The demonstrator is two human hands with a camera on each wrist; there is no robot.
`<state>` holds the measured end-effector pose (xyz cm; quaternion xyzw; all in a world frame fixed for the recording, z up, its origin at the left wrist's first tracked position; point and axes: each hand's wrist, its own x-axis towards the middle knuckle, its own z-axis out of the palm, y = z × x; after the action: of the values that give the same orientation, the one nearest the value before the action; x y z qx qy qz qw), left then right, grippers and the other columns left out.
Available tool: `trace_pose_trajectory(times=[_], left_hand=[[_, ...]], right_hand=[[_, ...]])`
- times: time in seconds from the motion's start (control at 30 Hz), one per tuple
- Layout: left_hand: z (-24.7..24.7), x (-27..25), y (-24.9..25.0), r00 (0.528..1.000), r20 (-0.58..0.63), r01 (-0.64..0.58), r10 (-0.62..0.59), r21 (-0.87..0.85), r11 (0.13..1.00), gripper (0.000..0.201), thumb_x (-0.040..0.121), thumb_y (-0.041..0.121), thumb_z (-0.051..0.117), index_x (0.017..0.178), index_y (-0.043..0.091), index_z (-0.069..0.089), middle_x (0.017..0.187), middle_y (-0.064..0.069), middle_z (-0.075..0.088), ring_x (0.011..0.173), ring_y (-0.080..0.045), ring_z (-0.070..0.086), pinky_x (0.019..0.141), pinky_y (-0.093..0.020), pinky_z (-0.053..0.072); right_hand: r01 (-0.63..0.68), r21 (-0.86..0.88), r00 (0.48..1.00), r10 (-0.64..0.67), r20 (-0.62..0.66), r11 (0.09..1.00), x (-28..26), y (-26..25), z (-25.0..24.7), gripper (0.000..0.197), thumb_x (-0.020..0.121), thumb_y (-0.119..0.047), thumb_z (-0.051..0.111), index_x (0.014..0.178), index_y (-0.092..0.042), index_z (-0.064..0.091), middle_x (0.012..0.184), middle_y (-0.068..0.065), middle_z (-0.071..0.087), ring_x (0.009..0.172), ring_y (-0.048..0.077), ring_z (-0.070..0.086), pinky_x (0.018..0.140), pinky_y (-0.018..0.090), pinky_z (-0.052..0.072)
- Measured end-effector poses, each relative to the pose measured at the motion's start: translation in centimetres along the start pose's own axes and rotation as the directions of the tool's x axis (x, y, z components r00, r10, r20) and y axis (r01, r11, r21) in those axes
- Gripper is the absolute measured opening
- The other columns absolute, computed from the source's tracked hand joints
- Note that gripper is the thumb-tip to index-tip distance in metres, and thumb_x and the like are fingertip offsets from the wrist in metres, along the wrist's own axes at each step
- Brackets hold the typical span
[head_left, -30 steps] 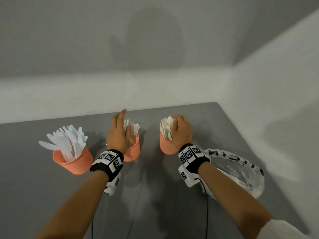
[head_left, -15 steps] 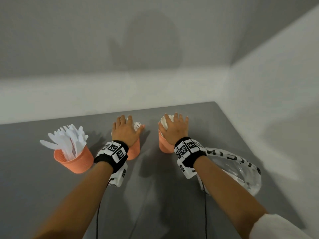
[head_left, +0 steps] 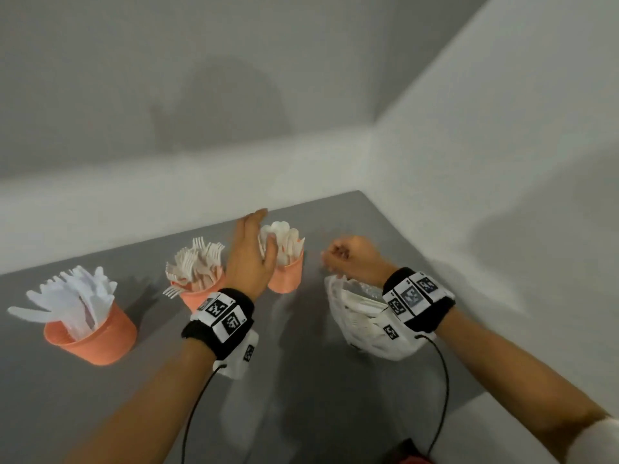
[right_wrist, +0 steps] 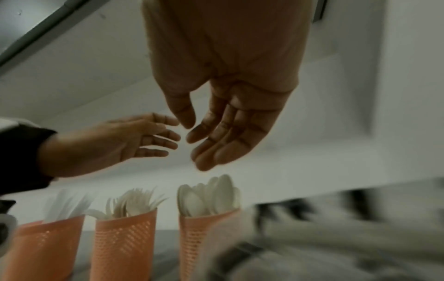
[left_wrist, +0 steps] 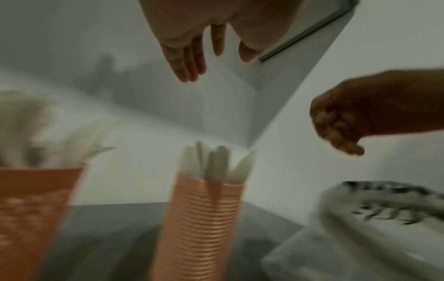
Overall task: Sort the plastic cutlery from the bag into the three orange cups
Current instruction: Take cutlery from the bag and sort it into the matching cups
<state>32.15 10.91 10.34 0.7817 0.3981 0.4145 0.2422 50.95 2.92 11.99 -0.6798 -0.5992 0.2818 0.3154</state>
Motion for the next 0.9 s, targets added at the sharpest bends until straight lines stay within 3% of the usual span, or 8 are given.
trace_pose_trajectory(times=[0.1, 0.17, 0.23, 0.33, 0.47, 0.63, 0.83, 0.9], left_hand=[[3.2, -2.1, 2.8, 0.992, 0.120, -0.016, 0.034, -0.143, 0.990, 0.028, 0.091, 0.016, 0.049, 0.118, 0.010, 0.053, 0.101, -0.006, 0.060, 0.081, -0.016, 0.057, 0.074, -0.030, 0.047], [5.5, -3.6, 3.5, 0.979, 0.203, 0.002, 0.035, -0.177, 0.984, 0.019, 0.090, 0.010, 0.052, 0.108, 0.012, 0.059, 0.091, -0.004, 0.062, 0.073, -0.011, 0.053, 0.071, -0.028, 0.046], [7.7, -4.9, 3.6, 0.959, 0.284, 0.043, 0.000, -0.146, 0.988, 0.017, 0.088, 0.008, 0.056, 0.102, 0.011, 0.063, 0.099, -0.005, 0.058, 0.084, -0.013, 0.054, 0.080, -0.030, 0.046], [10.2, -6.5, 3.1, 0.884, 0.434, 0.220, -0.174, -0.058, 0.974, 0.023, 0.084, 0.012, 0.063, 0.106, 0.012, 0.066, 0.124, -0.014, 0.045, 0.118, -0.025, 0.044, 0.103, -0.031, 0.034], [11.9, -7.1, 2.5, 0.774, 0.540, 0.368, -0.330, 0.041, 0.929, 0.038, 0.085, 0.017, 0.062, 0.122, 0.014, 0.057, 0.128, -0.012, 0.045, 0.121, -0.026, 0.045, 0.107, -0.031, 0.034], [12.5, -7.1, 2.6, 0.747, 0.540, 0.438, -0.388, 0.040, 0.898, 0.036, 0.090, 0.011, 0.054, 0.126, 0.005, 0.051, 0.126, -0.010, 0.055, 0.117, -0.025, 0.052, 0.095, -0.024, 0.037], [12.1, -6.8, 3.0, 0.760, 0.487, 0.513, -0.430, -0.045, 0.857, 0.031, 0.088, -0.002, 0.051, 0.119, -0.004, 0.055, 0.127, -0.021, 0.056, 0.116, -0.034, 0.054, 0.104, -0.038, 0.041], [12.0, -6.7, 3.2, 0.775, 0.457, 0.514, -0.436, -0.056, 0.856, 0.033, 0.089, -0.004, 0.049, 0.122, -0.006, 0.053, 0.127, -0.018, 0.056, 0.118, -0.031, 0.053, 0.102, -0.031, 0.039]], right_hand=[[-0.233, -0.059, 0.949, 0.240, 0.203, 0.971, -2.8, 3.1, -2.2, 0.024, 0.092, -0.015, 0.052, 0.072, -0.010, 0.062, 0.067, 0.000, 0.064, 0.054, 0.004, 0.061, 0.054, 0.014, 0.049], [-0.307, -0.233, 0.892, 0.364, 0.267, 0.923, -4.0, 5.0, -2.6, 0.020, 0.092, -0.020, 0.051, 0.086, -0.007, 0.065, 0.083, 0.005, 0.068, 0.078, 0.017, 0.066, 0.065, 0.020, 0.051], [-0.269, -0.441, 0.871, 0.411, 0.267, 0.856, -4.9, 6.2, -2.5, 0.032, 0.090, -0.028, 0.054, 0.114, -0.008, 0.061, 0.116, 0.007, 0.064, 0.110, 0.025, 0.058, 0.089, 0.028, 0.045], [-0.267, -0.513, 0.815, 0.475, 0.331, 0.816, -5.1, 8.5, -1.2, 0.058, 0.084, -0.031, 0.064, 0.135, -0.015, 0.043, 0.138, 0.005, 0.048, 0.129, 0.024, 0.043, 0.106, 0.033, 0.033], [-0.341, -0.492, 0.774, 0.536, 0.337, 0.801, -4.6, 11.3, -0.1, 0.092, 0.067, -0.044, 0.078, 0.143, -0.030, 0.028, 0.148, -0.001, 0.034, 0.138, 0.025, 0.031, 0.112, 0.040, 0.030], [-0.265, -0.488, 0.834, 0.452, 0.317, 0.831, -3.9, 11.4, 0.2, 0.112, 0.054, -0.050, 0.084, 0.145, -0.034, 0.020, 0.147, -0.005, 0.035, 0.137, 0.022, 0.031, 0.112, 0.041, 0.029], [-0.256, -0.375, 0.850, 0.393, 0.351, 0.891, -3.6, 11.9, -0.2, 0.072, 0.078, -0.037, 0.071, 0.140, -0.023, 0.037, 0.133, 0.001, 0.051, 0.126, 0.020, 0.043, 0.101, 0.026, 0.030], [-0.234, -0.412, 0.854, 0.389, 0.345, 0.881, -3.3, 11.9, -0.4, 0.056, 0.085, -0.036, 0.063, 0.134, -0.017, 0.045, 0.130, 0.006, 0.054, 0.122, 0.022, 0.046, 0.098, 0.027, 0.031]])
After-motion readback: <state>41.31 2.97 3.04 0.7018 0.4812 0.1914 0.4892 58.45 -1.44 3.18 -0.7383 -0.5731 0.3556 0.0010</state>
